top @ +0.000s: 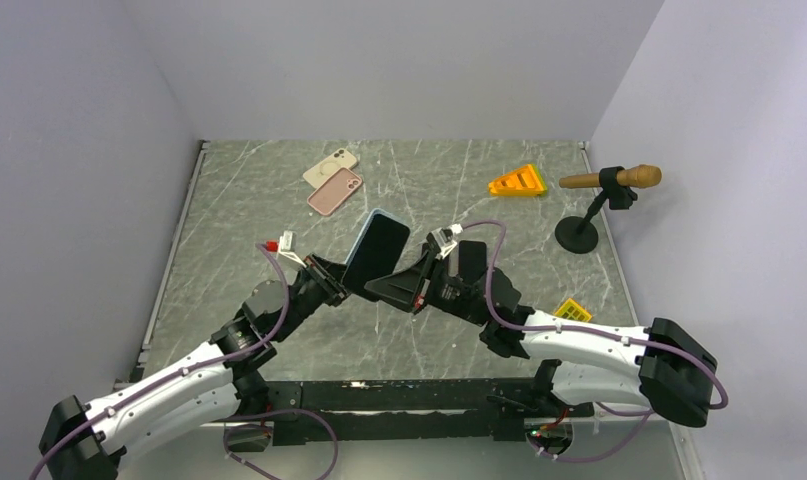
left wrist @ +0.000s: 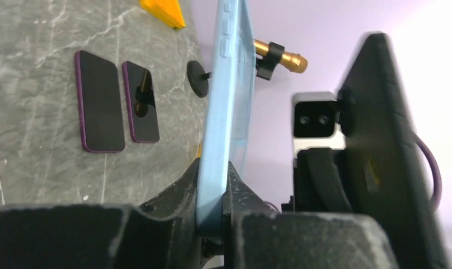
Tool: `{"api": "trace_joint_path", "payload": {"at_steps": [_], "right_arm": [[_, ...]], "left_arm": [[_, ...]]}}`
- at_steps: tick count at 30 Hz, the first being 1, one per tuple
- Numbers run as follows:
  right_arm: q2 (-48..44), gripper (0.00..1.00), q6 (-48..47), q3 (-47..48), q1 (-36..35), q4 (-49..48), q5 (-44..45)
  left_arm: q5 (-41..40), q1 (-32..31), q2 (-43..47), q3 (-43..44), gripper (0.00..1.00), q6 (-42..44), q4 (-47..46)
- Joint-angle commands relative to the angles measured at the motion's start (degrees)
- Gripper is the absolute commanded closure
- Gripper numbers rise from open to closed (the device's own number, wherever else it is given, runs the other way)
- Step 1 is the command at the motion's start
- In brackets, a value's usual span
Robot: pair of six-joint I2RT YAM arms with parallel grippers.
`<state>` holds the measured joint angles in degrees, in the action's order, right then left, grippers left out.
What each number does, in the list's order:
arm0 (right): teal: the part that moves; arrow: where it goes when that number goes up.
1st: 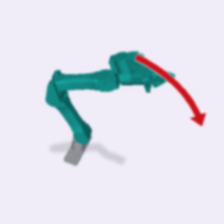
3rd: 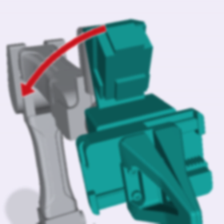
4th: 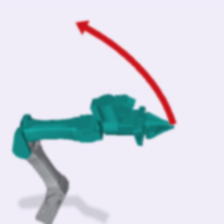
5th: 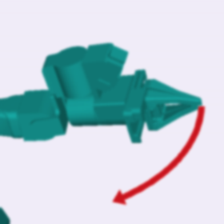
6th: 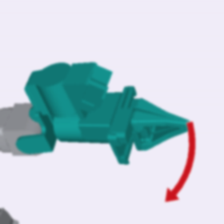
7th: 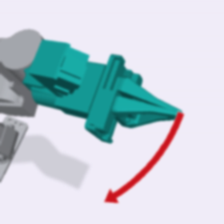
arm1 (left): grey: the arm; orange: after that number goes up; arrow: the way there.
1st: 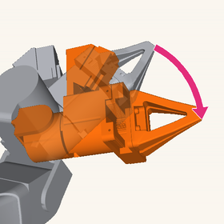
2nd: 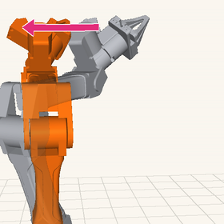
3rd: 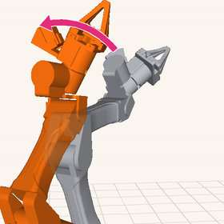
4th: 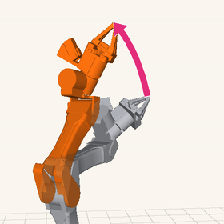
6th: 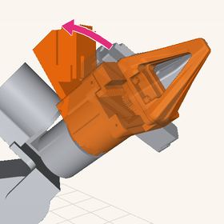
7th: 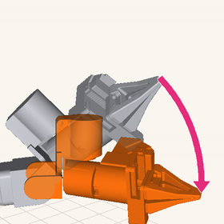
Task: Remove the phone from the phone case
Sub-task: Remove the phone case from the phone, then place the phone case at the center of the board.
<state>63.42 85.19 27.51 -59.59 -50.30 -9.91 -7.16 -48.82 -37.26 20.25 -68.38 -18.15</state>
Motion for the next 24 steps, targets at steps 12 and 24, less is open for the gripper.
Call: {"api": "trace_joint_path", "payload": {"at_steps": [12,24], "right_arm": [[-13.0,1.0,-9.8,8.4,-0.2,18.7,-1.6],[-29.5,1.0,-14.6,-1.7,1.2,47.1,6.6]], "left_arm": [[-16.4,0.3,7.1,4.8,1.0,3.8,31.7],[-3.4,22.3,-1.6,15.5,1.0,18.1,50.5]]}}
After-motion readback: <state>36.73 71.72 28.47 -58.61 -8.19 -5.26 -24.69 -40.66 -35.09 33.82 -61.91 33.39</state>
